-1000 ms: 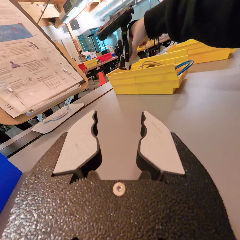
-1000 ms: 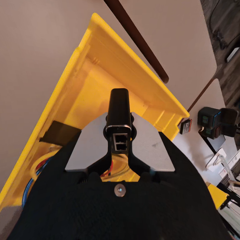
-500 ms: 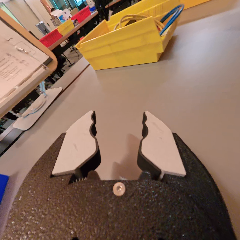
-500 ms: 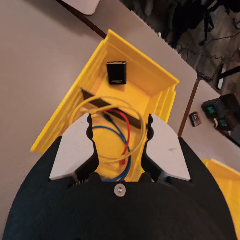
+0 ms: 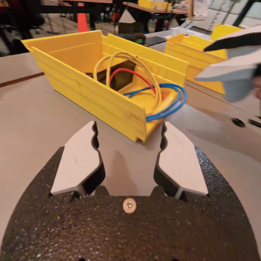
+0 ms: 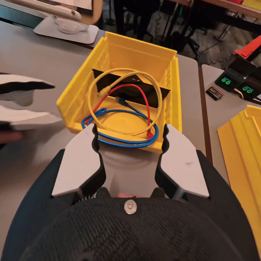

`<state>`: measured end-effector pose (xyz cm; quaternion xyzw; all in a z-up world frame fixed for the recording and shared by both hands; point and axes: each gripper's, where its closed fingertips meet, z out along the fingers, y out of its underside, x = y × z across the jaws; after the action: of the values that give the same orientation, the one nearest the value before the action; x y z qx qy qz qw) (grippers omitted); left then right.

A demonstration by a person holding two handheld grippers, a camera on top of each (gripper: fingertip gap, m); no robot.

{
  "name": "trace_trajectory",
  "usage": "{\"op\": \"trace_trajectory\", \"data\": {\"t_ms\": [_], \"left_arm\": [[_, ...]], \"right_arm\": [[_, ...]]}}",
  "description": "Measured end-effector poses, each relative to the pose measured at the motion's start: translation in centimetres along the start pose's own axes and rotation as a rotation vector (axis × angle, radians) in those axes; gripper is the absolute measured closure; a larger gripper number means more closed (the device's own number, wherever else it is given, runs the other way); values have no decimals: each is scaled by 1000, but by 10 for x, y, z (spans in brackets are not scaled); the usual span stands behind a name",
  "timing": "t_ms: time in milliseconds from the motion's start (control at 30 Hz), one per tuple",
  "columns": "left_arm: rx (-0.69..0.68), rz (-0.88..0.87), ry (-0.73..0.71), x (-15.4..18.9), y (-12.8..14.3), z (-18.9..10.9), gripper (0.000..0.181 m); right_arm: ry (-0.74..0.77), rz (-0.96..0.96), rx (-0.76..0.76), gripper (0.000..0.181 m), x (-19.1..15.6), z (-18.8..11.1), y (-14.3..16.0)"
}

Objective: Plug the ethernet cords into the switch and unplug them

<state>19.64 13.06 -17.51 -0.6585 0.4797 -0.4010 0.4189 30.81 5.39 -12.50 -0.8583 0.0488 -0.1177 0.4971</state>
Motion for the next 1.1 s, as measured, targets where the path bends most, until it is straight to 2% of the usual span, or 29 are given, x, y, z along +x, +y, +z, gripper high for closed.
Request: {"op": "trace_trajectory", "data": {"t_ms": [100, 200, 233, 267, 300, 367, 433, 533, 600, 700, 867, 933, 1000, 1100], "left_arm": [[0, 24, -92, -8, -10, 28, 96], [-61, 34, -98, -12, -3, 43, 104], [-46, 46, -87, -12, -5, 43, 112], [-38, 70, -100, -15, -6, 41, 129], [-38, 118, -140, -22, -6, 38, 146], [-38, 242, -250, -46, -6, 27, 161], [-37, 277, -316, -72, -5, 10, 171], [-12, 217, -309, -107, 4, -29, 176], [3, 156, -271, -124, 13, -63, 177], [4, 152, -238, -143, 32, -123, 177], [21, 117, -324, -172, 62, -223, 177], [16, 97, -372, -183, 71, -252, 177], [22, 60, -422, -194, 76, -273, 177], [31, 75, -468, -205, 79, -285, 177]], "right_arm": [[9, -24, 4, 94, 2, -4, 1], [9, -35, -29, 94, 5, -1, 7], [5, -37, -31, 95, 5, 1, 8], [-2, -39, -31, 95, 3, 2, 7], [-11, -40, -30, 96, 2, 2, 7], [-22, -48, -27, 97, -3, 3, 4], [-44, -68, -14, 96, -13, 3, -2], [-118, -91, 33, 97, -40, 1, -19], [-215, -102, 88, 92, -73, -1, -38], [-422, -116, 150, 88, -147, -9, -69], [-767, -189, 225, 83, -282, -17, -120], [-870, -141, 204, 83, -328, -3, -149], [-934, -6, 137, 82, -370, 24, -183], [-1038, 225, -66, 84, -435, 73, -218]]}}
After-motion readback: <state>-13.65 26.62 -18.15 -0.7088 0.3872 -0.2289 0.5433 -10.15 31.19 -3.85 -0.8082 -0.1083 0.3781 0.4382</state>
